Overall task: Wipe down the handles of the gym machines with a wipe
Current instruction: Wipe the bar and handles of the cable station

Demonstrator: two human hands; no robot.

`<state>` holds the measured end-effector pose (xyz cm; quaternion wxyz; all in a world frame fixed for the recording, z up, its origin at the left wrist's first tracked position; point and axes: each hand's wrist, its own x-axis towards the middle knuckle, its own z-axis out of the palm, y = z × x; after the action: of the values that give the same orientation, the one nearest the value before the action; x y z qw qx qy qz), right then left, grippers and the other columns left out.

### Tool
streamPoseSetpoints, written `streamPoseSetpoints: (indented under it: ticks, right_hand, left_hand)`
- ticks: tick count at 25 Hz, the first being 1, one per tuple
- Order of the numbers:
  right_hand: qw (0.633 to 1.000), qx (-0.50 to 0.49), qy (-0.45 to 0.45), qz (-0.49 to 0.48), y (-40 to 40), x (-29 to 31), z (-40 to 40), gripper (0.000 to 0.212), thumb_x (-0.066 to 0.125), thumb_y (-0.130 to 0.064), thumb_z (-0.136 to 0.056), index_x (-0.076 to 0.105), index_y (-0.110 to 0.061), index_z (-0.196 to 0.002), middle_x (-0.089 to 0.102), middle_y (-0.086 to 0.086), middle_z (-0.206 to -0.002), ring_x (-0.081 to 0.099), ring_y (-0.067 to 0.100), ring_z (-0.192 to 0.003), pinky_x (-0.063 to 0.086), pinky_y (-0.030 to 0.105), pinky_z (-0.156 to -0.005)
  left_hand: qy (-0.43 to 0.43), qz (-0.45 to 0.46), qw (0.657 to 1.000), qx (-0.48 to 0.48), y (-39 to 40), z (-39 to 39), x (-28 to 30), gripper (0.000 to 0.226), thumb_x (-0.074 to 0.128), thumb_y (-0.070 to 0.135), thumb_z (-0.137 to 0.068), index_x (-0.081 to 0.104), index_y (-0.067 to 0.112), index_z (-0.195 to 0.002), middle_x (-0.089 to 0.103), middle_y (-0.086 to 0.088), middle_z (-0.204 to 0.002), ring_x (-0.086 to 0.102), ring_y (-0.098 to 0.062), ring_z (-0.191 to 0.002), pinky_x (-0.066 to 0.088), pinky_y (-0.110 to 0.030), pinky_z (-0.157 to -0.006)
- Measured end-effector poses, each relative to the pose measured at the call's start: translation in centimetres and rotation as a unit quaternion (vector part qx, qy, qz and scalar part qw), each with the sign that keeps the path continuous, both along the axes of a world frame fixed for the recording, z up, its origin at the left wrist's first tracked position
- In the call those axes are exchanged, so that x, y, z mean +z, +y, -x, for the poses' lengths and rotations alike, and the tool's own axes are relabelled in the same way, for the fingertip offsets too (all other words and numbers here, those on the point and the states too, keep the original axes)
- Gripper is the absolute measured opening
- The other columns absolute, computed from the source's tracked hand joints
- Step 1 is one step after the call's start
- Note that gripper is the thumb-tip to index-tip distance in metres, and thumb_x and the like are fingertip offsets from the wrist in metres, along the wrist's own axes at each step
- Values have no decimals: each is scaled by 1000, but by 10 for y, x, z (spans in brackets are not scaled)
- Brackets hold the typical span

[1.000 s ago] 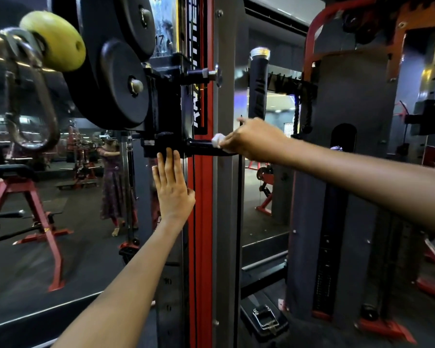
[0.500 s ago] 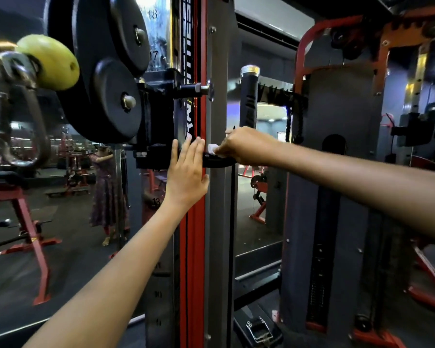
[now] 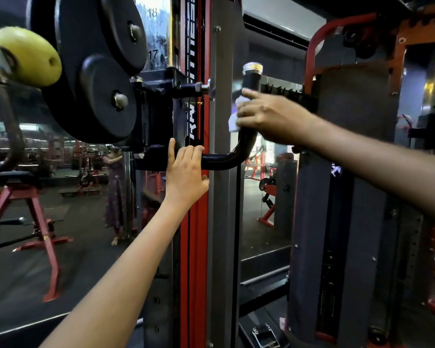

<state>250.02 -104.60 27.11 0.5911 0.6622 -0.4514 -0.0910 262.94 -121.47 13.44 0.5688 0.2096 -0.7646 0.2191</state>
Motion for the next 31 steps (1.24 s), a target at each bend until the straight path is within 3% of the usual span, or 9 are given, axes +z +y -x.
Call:
streamPoseSetpoints:
  ticks: [3, 6, 10, 13, 18, 22, 24, 27, 31]
  right_hand:
    - [998, 51, -38, 12, -16, -51, 3, 26, 60, 16, -67, 70, -2, -83, 68, 14, -79, 66, 28, -74, 33, 48, -105]
    - [992, 105, -61, -24, -17, -62, 8, 36, 60, 23, -63, 70, 1, -89, 69, 14, -82, 67, 30, -77, 37, 51, -101]
    - [985, 122, 28, -123, 1, -15, 12, 36, 60, 19, -70, 69, -1, -99, 70, 18, -100, 67, 31, -95, 25, 57, -103]
    - [988, 117, 55, -87, 12, 33, 19, 33, 52, 16, -77, 68, 0, -101, 67, 20, -107, 65, 33, -101, 32, 57, -103]
    - [967, 187, -143, 100, 1, 10, 23, 39, 43, 18, -78, 66, 3, -106, 65, 21, -113, 59, 39, -110, 40, 48, -99]
    - [943, 247, -159, 155, -6, -62, 29, 24, 51, 8, -85, 66, 7, -104, 65, 24, -111, 62, 35, -106, 48, 41, -95]
    - [934, 266, -166, 173, -3, -48, 26, 20, 49, 2, -91, 68, 2, -95, 68, 17, -97, 66, 31, -91, 55, 41, -81]
    - [896, 263, -213, 289, -9, -3, 14, 20, 51, -1, -84, 70, -8, -83, 63, 9, -75, 58, 27, -71, 48, 34, -58]
    - [848, 304, -365, 235, -17, -7, 16, 22, 50, 6, -78, 66, -5, -87, 61, 13, -84, 59, 25, -76, 43, 24, -67]
  left_hand:
    - [-6, -11, 1000, 16, 2, 1, 2, 49, 73, 16, -67, 60, 8, -113, 62, -6, -100, 58, -26, -104, -8, -41, -116]
    - [1, -62, 998, 13, 8, 3, 2, 39, 70, 15, -69, 59, 11, -106, 59, -2, -101, 54, -23, -108, -3, -55, -112]
    - [11, -95, 995, 11, 13, 6, 0, 40, 69, 15, -70, 58, 12, -108, 57, -1, -105, 51, -21, -112, 0, -57, -110]
    - [20, -109, 994, 0, 16, 6, 0, 43, 69, 14, -70, 57, 11, -110, 56, -2, -108, 50, -22, -114, 7, -55, -109]
    - [31, -113, 993, -5, 18, 7, -2, 44, 72, 18, -71, 57, 11, -111, 56, -3, -111, 50, -21, -115, 15, -56, -106]
    - [45, -112, 993, 1, 21, 10, -3, 46, 75, 18, -69, 57, 9, -110, 56, -5, -111, 50, -23, -115, 14, -57, -106]
    - [43, -121, 992, 5, 23, 12, -2, 47, 75, 20, -70, 56, 9, -113, 55, -5, -114, 49, -22, -118, 11, -57, -108]
    - [37, -132, 990, 13, 25, 9, -1, 48, 72, 24, -74, 55, 10, -117, 54, -5, -118, 46, -21, -122, 8, -56, -109]
    - [19, -152, 988, 15, 29, 7, 2, 53, 71, 31, -76, 52, 11, -122, 51, -3, -124, 41, -18, -126, 2, -56, -111]
